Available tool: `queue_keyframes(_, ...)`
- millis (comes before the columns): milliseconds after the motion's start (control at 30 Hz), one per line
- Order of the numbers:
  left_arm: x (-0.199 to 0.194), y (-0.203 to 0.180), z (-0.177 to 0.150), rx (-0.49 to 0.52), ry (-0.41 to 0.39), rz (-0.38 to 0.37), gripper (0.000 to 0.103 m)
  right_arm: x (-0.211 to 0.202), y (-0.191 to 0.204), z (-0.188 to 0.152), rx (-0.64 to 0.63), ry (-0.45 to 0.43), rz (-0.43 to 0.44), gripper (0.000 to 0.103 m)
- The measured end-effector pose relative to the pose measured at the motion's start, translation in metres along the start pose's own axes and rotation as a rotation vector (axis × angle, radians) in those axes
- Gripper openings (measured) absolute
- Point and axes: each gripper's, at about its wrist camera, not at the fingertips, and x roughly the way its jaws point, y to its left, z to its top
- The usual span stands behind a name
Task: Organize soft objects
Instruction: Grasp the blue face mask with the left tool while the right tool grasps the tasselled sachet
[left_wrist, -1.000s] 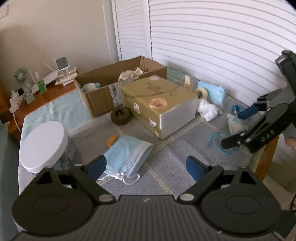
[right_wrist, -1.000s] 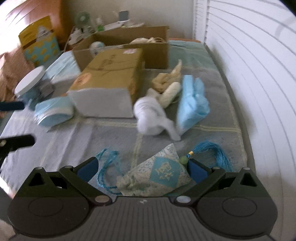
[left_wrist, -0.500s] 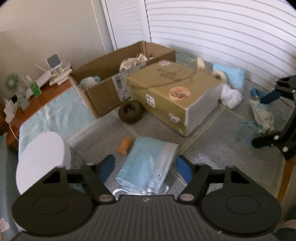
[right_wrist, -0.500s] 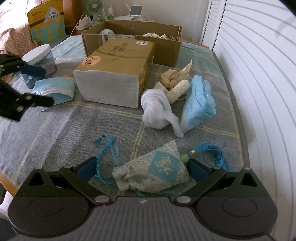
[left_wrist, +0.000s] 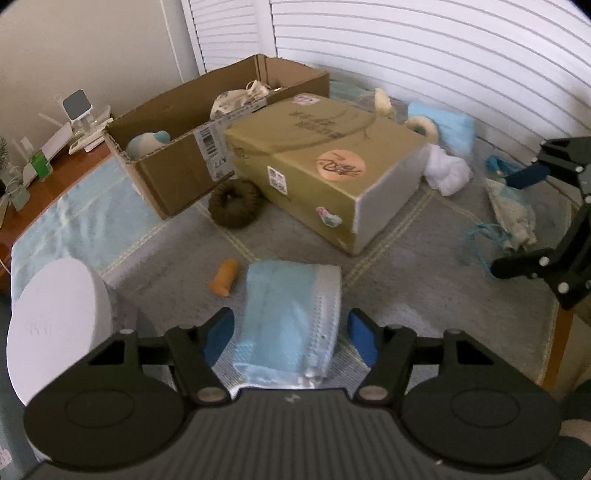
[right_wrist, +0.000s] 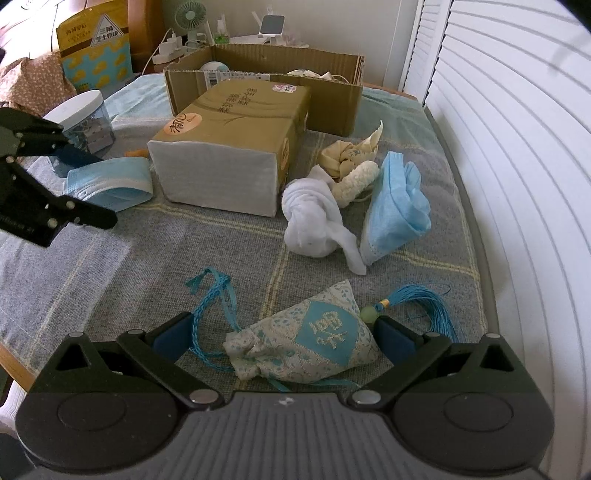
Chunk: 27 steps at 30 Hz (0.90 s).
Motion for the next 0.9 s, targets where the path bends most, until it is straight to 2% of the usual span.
queue_keyframes(267,0.007,0.005,0.008,-0.014,0.018,-0.021,0.066,-0.001,0.000,-0.002,-0.004,-0.014,0.000,0.103)
queue_keyframes(500,0.008,0.012,0.007,-0.077,0.038,-0.060,0.061,-0.002,0.000,0.002,-0.017,0.020,-0.004,0.103)
queue_keyframes(900,0.007,0.011,0.008,-0.079,0.044,-0.069,0.051,-0.007,0.000,0.002,-0.065,0.019,-0.014,0.102)
